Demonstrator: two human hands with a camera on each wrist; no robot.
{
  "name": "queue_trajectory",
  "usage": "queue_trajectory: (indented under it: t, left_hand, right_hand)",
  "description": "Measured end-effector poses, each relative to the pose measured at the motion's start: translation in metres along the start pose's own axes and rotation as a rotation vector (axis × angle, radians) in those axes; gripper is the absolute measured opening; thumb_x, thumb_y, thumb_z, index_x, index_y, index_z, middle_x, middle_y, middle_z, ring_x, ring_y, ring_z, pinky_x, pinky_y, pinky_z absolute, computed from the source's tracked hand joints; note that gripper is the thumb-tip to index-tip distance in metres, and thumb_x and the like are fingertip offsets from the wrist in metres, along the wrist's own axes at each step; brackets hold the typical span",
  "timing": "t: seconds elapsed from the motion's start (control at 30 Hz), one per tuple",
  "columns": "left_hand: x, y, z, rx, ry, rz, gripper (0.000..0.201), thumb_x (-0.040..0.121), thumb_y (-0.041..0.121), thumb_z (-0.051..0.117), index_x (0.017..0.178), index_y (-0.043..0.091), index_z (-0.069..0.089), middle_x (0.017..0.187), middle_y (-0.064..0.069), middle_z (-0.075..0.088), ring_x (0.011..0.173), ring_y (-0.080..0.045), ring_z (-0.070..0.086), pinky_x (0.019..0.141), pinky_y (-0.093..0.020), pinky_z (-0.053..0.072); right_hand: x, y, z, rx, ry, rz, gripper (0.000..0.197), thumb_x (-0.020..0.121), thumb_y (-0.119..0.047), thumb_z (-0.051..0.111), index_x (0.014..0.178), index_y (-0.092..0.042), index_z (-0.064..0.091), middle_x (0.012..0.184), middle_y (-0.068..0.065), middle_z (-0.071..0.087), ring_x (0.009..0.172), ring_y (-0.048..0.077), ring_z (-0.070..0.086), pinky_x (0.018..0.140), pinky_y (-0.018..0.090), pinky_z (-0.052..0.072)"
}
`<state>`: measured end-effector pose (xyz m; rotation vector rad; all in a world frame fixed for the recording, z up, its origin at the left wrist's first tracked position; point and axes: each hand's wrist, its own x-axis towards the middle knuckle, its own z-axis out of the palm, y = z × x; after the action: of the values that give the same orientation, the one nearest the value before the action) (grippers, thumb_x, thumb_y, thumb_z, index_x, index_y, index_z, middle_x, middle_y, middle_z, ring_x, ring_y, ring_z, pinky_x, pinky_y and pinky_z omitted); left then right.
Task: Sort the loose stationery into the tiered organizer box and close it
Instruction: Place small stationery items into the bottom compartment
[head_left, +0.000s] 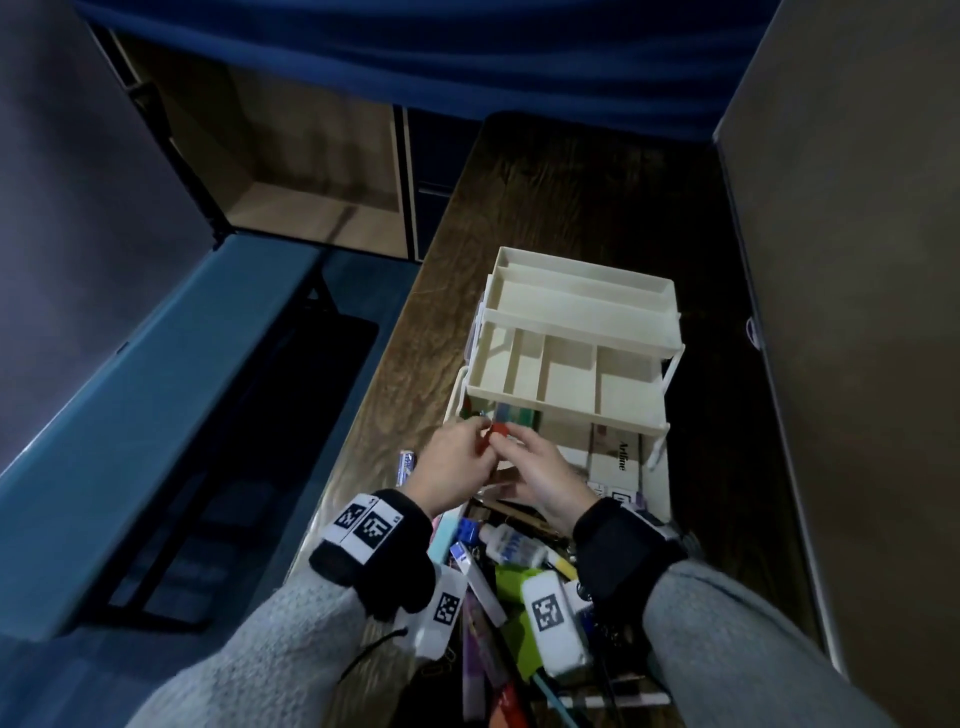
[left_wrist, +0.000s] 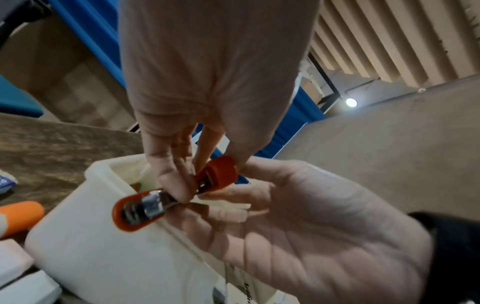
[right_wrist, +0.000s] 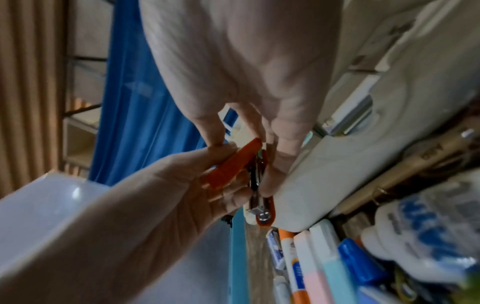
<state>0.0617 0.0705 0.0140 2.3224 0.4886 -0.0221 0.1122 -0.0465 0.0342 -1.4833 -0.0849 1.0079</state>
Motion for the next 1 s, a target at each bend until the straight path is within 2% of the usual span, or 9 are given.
queue_trajectory:
  t: [0.13,0.2,0.3,0.33,0.43,0.53,0.7,0.8,1.0]
  left_hand:
    - [0.004,0.002,-0.005,-0.124,-0.083,-0.012,0.031,0.097,0.028,0.043,0.118,0.025,0.065,0.103,0.005,0.069,0.093,-0.01,0.062,0.078,-0.019,0.043]
    - [0.007,0.001,-0.006,-0.255,-0.138,-0.039,0.033,0.098,0.024,0.04,0.122,0.022,0.063,0.103,0.004,0.067,0.092,-0.011,0.061,0.078,-0.019,0.044]
    - [0.008,-0.003,-0.004,-0.474,-0.277,-0.053,0.035,0.1,0.015,0.036,0.127,0.017,0.058,0.117,0.0,0.064,0.103,-0.011,0.061,0.093,-0.022,0.047]
    - [0.01,-0.006,-0.003,-0.474,-0.286,-0.037,0.035,0.099,0.011,0.036,0.124,0.018,0.059,0.115,0.001,0.065,0.101,-0.009,0.062,0.088,-0.018,0.049]
    - [0.019,-0.012,0.001,-0.186,-0.102,0.02,0.034,0.092,0.004,0.037,0.108,0.016,0.065,0.107,0.0,0.066,0.091,-0.01,0.063,0.067,-0.013,0.043]
    - [0.033,-0.014,0.006,0.311,-0.073,0.114,0.026,0.092,0.013,0.039,0.105,0.01,0.061,0.108,-0.008,0.062,0.098,-0.027,0.06,0.08,-0.033,0.045]
    - [0.049,-0.013,0.015,0.594,-0.345,0.203,0.038,0.097,0.026,0.032,0.104,0.006,0.064,0.106,-0.017,0.066,0.095,-0.032,0.063,0.084,-0.04,0.052]
    - [0.051,-0.014,0.016,0.735,-0.379,0.325,0.045,0.099,0.033,0.025,0.097,0.008,0.062,0.099,-0.016,0.068,0.09,-0.033,0.064,0.082,-0.04,0.053]
    - [0.045,-0.016,0.016,0.915,-0.371,0.431,0.052,0.1,0.031,0.017,0.082,0.008,0.061,0.094,-0.014,0.068,0.091,-0.031,0.059,0.073,-0.036,0.045]
  right_hand:
    - [0.01,-0.003,-0.008,0.093,0.079,0.064,0.037,0.098,-0.013,0.05,0.133,-0.002,0.046,0.109,0.019,0.062,0.081,0.023,0.061,0.07,0.033,0.048]
    - [0.015,0.0,-0.008,0.101,0.121,0.067,0.043,0.097,-0.01,0.052,0.138,-0.003,0.04,0.12,0.022,0.059,0.087,0.025,0.062,0.073,0.035,0.049]
    - [0.023,0.006,-0.007,0.088,0.216,0.063,0.05,0.093,0.0,0.053,0.139,-0.01,0.035,0.126,0.02,0.055,0.099,0.03,0.062,0.077,0.041,0.054]
    - [0.024,0.007,-0.008,0.086,0.251,0.059,0.052,0.092,0.004,0.052,0.137,-0.013,0.034,0.125,0.019,0.054,0.096,0.029,0.063,0.076,0.041,0.055]
    - [0.024,0.008,-0.016,0.074,0.335,0.044,0.046,0.091,0.006,0.052,0.126,-0.018,0.033,0.112,0.023,0.06,0.066,0.019,0.062,0.052,0.029,0.052]
    - [0.019,0.008,-0.029,-0.03,0.373,0.03,0.035,0.092,-0.006,0.057,0.118,-0.017,0.035,0.098,0.021,0.066,0.051,0.013,0.058,0.039,0.022,0.043]
    - [0.016,0.009,-0.04,-0.313,0.395,-0.035,0.027,0.093,-0.017,0.058,0.112,-0.013,0.04,0.086,0.009,0.064,0.055,0.013,0.056,0.041,0.021,0.042]
    - [0.015,0.01,-0.041,-0.449,0.423,-0.098,0.015,0.095,-0.021,0.055,0.104,-0.017,0.043,0.084,0.007,0.063,0.06,0.013,0.058,0.053,0.027,0.045]
    - [0.011,0.005,-0.037,-0.469,0.344,-0.126,0.01,0.099,-0.018,0.045,0.109,-0.018,0.047,0.079,0.003,0.059,0.06,0.012,0.054,0.041,0.012,0.037]
